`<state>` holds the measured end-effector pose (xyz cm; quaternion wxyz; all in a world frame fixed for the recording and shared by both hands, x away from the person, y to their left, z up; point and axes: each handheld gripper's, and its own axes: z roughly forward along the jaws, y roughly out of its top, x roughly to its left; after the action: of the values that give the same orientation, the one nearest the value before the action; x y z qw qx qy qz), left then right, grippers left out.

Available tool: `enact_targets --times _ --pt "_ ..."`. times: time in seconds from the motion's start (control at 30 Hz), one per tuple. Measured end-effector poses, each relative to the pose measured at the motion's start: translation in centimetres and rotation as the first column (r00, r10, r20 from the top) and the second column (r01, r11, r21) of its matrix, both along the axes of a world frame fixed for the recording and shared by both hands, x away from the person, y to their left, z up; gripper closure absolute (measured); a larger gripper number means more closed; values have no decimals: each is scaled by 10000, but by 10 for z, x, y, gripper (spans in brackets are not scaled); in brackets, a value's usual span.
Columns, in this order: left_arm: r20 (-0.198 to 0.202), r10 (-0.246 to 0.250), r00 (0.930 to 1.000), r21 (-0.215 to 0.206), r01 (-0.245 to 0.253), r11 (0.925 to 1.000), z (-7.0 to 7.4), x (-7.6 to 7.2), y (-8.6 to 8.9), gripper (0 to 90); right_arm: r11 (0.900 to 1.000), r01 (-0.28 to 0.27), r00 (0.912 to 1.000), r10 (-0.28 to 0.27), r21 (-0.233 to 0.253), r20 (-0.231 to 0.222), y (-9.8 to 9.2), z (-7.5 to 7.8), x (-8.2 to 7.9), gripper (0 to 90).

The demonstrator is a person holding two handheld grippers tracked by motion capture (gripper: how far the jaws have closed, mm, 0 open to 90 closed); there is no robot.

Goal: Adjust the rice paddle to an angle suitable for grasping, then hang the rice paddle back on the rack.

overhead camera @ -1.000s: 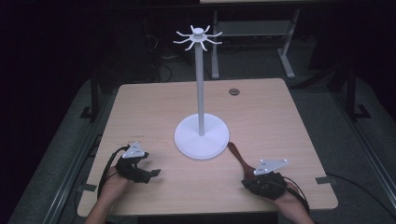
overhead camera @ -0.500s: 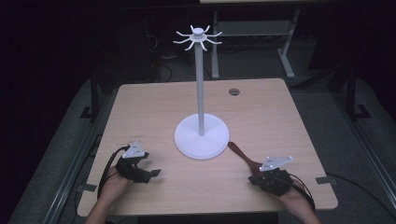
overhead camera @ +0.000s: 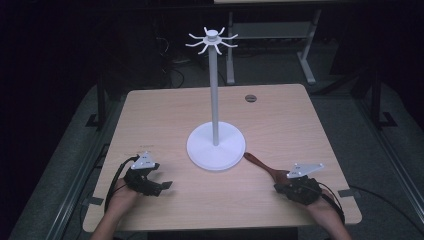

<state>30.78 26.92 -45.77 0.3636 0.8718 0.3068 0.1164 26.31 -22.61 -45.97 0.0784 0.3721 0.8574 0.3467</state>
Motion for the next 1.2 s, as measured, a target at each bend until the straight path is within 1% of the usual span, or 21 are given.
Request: enact_targets --times 0.13,0.17,0.2,0.37,0.4,0.43,0.47,0.57,0.6,0.63,0.67,0.7,0.8,0.9,0.93,1.0,1.03,1.07,1.13,1.2 --pt "2 -1 10000 -9 1 10000 0 0 0 133 9996 275 9996 -274 7 -48 -9 0 4 896" --pt "0 60 10000 -91 -60 9999 0 0 -1 133 9996 275 9996 -274 7 -48 -9 0 4 896" --pt "-7 54 10000 -80 -54 10000 0 0 -1 133 9992 409 9991 -409 22 -69 -14 -1 5 896" --pt "1 39 10000 -63 -39 10000 0 0 -1 133 9982 597 9982 -597 50 -73 -21 -1 8 896" --pt "4 34 10000 -60 -34 10000 0 0 -1 133 9982 596 9982 -596 32 34 -23 -1 9 896" --pt "1 43 10000 -79 -43 10000 0 0 -1 133 9974 721 9974 -721 47 -78 -24 -1 10 896" --pt "-1 38 10000 -70 -38 10000 0 0 -1 133 9974 721 9974 -721 28 10 -27 -2 11 896" --pt "11 48 10000 -98 -48 9999 0 0 -1 133 9957 918 9958 -918 89 -7 -32 -2 13 896" --pt "12 28 10000 -79 -28 10000 0 0 -1 133 9958 906 9958 -907 101 93 -32 -2 13 896" --pt "12 28 10000 -79 -28 10000 0 0 -1 133 9958 906 9958 -907 101 93 -32 -2 13 896" --pt "20 -12 10000 -30 12 10000 0 0 -1 133 9961 834 9964 -838 274 137 -33 -1 12 895" --pt "28 -19 10000 -15 19 10000 0 0 -1 133 9966 757 9969 -763 315 185 -33 0 11 895" --pt "24 -11 10000 -24 11 10000 0 0 -1 133 9966 746 9970 -753 353 198 -33 1 11 892" --pt "30 -20 10000 -16 20 10000 0 -1 -1 133 9969 619 9977 -632 491 250 -33 3 11 840" --pt "28 -20 10000 -8 20 10000 0 -1 -1 133 9961 643 9974 -662 607 299 -32 5 11 816" --pt "31 -17 10000 -9 17 10000 0 -1 -1 133 9958 608 9968 -641 680 480 -32 7 11 751" --pt "42 -20 10000 -18 20 10000 0 -1 -1 133 9958 608 9968 -641 680 480 -32 7 11 751" --pt "31 -3 10000 -29 3 10000 0 -1 -1 133 9952 634 9962 -676 748 542 -33 10 12 722" --pt "41 -22 10000 -15 22 10000 0 0 -1 133 9932 689 9942 -762 940 762 -35 18 18 650" --pt "21 -37 10000 -2 37 10000 0 0 -1 133 9915 708 9931 -802 1088 850 -36 22 23 619"
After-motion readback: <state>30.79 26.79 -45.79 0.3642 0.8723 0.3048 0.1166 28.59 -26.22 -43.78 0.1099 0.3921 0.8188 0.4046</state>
